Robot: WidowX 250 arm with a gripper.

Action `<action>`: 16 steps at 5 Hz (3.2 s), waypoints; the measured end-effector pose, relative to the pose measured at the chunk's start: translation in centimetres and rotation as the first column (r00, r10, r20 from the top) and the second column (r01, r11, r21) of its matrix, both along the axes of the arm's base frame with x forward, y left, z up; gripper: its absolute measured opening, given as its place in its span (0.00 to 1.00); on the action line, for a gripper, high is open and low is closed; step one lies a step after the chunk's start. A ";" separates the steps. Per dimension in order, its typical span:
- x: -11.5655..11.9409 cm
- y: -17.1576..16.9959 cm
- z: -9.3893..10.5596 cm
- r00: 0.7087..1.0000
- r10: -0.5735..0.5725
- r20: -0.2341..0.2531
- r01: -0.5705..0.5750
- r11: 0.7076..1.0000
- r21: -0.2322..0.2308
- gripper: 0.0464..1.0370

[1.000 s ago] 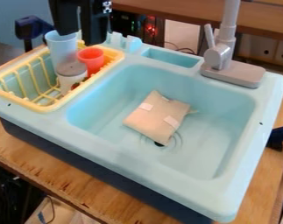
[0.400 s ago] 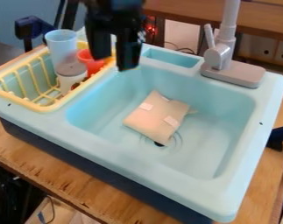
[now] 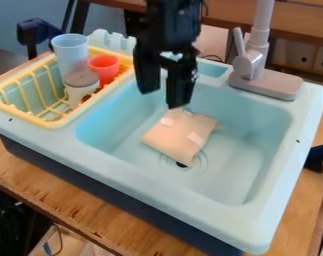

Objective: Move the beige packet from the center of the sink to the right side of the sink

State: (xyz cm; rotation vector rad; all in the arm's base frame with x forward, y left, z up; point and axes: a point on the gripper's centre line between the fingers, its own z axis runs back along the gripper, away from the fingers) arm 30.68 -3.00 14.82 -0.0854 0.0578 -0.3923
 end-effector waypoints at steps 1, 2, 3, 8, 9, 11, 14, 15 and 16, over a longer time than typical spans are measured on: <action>0.5 0.0 -2.1 0.999 0.009 -0.051 -0.009 1.000 0.003 0.96; 0.9 0.2 -2.6 0.999 0.043 -0.027 -0.042 0.999 0.023 0.96; 1.7 0.3 -4.0 0.998 0.061 -0.021 -0.060 0.998 0.034 0.96; 2.0 -1.1 -6.5 0.996 0.058 0.065 -0.063 0.995 0.075 0.96; 2.0 -2.7 -6.5 0.996 0.045 0.073 -0.045 0.999 -0.002 0.96; 2.0 -7.7 -6.0 0.999 -0.004 0.050 0.013 0.982 -0.187 0.96; 0.1 -7.8 -6.1 0.993 0.108 -0.047 -0.108 0.994 -0.006 0.96; 0.0 -6.9 -5.1 0.992 0.120 -0.027 -0.117 0.989 0.089 0.96; -0.6 -6.9 -2.5 0.993 0.118 0.002 -0.118 0.990 0.071 0.96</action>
